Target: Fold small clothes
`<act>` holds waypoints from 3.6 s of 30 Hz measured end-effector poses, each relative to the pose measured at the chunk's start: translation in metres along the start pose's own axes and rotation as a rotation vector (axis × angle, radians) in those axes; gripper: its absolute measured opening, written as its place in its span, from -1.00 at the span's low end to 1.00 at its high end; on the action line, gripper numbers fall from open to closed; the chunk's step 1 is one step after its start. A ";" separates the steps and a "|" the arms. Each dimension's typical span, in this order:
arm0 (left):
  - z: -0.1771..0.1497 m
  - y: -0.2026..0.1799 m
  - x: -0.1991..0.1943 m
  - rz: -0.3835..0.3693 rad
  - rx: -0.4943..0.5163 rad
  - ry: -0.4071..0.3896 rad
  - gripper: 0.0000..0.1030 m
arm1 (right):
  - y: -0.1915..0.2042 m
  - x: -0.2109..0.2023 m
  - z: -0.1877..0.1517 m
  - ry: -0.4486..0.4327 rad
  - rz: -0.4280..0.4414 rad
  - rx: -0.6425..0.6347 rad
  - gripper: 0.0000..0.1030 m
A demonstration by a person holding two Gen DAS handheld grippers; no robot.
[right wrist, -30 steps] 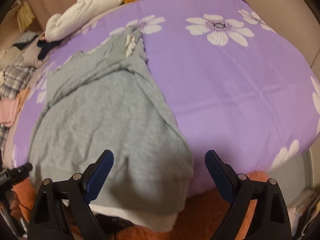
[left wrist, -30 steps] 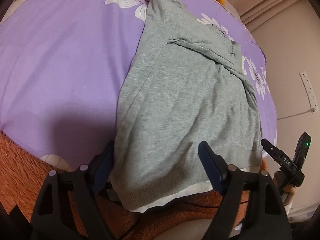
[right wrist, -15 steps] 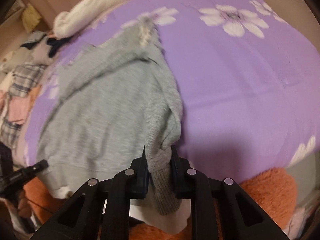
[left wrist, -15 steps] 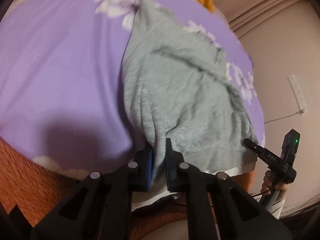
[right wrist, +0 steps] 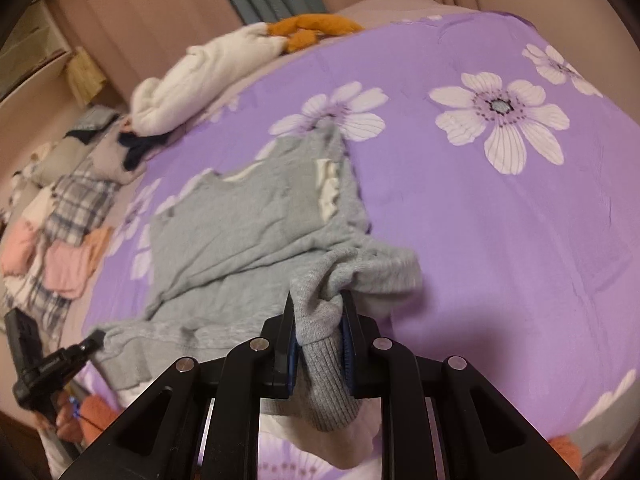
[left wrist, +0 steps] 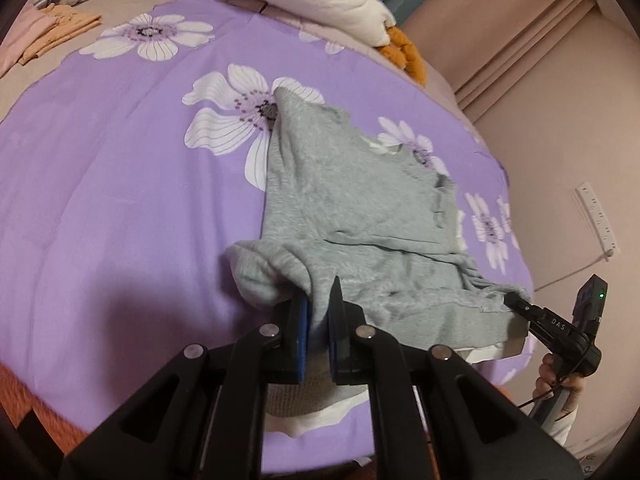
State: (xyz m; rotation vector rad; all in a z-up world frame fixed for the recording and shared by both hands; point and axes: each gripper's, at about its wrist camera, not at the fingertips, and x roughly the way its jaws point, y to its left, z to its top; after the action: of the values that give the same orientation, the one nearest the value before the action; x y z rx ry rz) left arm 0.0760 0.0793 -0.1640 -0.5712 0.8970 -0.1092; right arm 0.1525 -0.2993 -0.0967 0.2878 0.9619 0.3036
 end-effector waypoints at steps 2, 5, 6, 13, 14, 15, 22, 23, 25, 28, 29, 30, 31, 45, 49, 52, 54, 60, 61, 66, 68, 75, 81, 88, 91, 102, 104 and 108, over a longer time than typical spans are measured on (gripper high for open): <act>0.004 0.007 0.014 0.038 0.001 0.023 -0.85 | -0.002 0.013 0.002 0.023 -0.028 0.005 -0.62; 0.003 0.014 0.030 0.074 -0.013 0.058 -0.84 | -0.009 0.036 0.000 0.075 -0.072 0.027 -0.62; 0.003 0.015 0.033 0.082 -0.015 0.061 -0.83 | -0.010 0.039 -0.001 0.085 -0.078 0.029 -0.62; 0.001 0.016 0.045 0.118 -0.002 0.072 -0.77 | -0.009 0.049 -0.003 0.099 -0.107 0.008 -0.62; 0.001 0.016 0.045 0.121 0.000 0.072 -0.77 | -0.011 0.049 -0.003 0.099 -0.104 0.012 -0.62; 0.001 0.016 0.044 0.125 -0.001 0.072 -0.76 | -0.012 0.049 -0.003 0.097 -0.098 0.020 -0.62; 0.004 0.009 0.034 0.110 -0.008 0.088 -0.54 | -0.010 0.034 0.001 0.085 -0.101 0.027 -0.35; 0.004 0.008 0.030 0.099 -0.009 0.087 -0.33 | -0.010 0.031 0.002 0.080 -0.098 0.029 -0.30; 0.002 0.005 0.021 0.078 -0.010 0.076 -0.07 | -0.011 0.023 0.001 0.069 -0.090 0.036 0.01; -0.005 0.002 0.011 0.054 -0.008 0.067 0.20 | -0.012 0.011 -0.004 0.061 -0.089 0.038 0.11; -0.008 0.002 0.010 0.049 -0.007 0.073 0.24 | -0.012 0.010 -0.005 0.062 -0.087 0.038 0.11; -0.011 0.002 0.009 0.046 -0.005 0.082 0.26 | -0.013 0.007 -0.009 0.065 -0.079 0.044 0.13; -0.015 0.003 0.009 0.048 -0.003 0.093 0.27 | -0.013 0.005 -0.012 0.069 -0.074 0.049 0.15; -0.047 0.006 0.029 -0.018 -0.042 0.171 -0.45 | -0.011 0.023 -0.043 0.161 -0.011 0.069 0.13; -0.045 0.002 0.025 -0.031 -0.036 0.176 -0.65 | -0.004 0.023 -0.045 0.167 0.002 0.039 -0.77; -0.035 -0.002 0.014 -0.074 -0.039 0.165 -0.69 | 0.000 0.016 -0.041 0.149 0.019 0.016 -0.82; -0.026 -0.006 0.006 -0.113 -0.042 0.155 -0.69 | 0.000 0.008 -0.034 0.120 0.074 0.026 -0.84; 0.010 -0.026 -0.004 -0.185 -0.017 0.095 -0.71 | 0.012 -0.009 0.004 0.025 0.145 0.008 -0.86; 0.017 -0.028 -0.003 -0.185 -0.021 0.088 -0.71 | 0.013 -0.008 0.009 0.015 0.144 0.005 -0.86; 0.052 -0.030 0.017 -0.205 -0.068 0.072 -0.71 | 0.016 0.013 0.038 0.007 0.138 0.039 -0.86; 0.063 -0.026 0.025 -0.200 -0.087 0.070 -0.71 | 0.013 0.020 0.044 0.007 0.119 0.050 -0.86; 0.097 -0.009 0.059 -0.156 -0.166 0.063 -0.69 | 0.002 0.060 0.068 0.055 0.080 0.129 -0.86; 0.117 0.000 0.074 -0.149 -0.198 0.063 -0.44 | -0.001 0.077 0.079 0.069 0.035 0.164 -0.86; 0.128 0.001 0.074 -0.086 -0.135 0.023 0.01 | -0.007 0.063 0.089 -0.022 -0.067 0.152 -0.61; 0.129 0.003 0.070 -0.072 -0.106 0.023 0.12 | -0.013 0.048 0.087 -0.042 -0.082 0.135 -0.07; 0.112 0.021 0.035 0.051 -0.032 -0.017 0.29 | -0.019 0.043 0.055 0.050 -0.065 0.013 0.24; 0.107 0.023 0.035 0.047 -0.023 -0.002 0.28 | -0.018 0.052 0.050 0.078 -0.071 -0.014 0.24; 0.102 0.017 0.039 0.066 0.016 0.007 0.25 | -0.017 0.076 0.051 0.111 -0.029 -0.031 0.24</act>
State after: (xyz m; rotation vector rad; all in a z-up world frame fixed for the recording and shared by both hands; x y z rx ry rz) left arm 0.1760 0.1242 -0.1509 -0.5256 0.9202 -0.0588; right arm 0.2378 -0.2912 -0.1333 0.2304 1.0689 0.3105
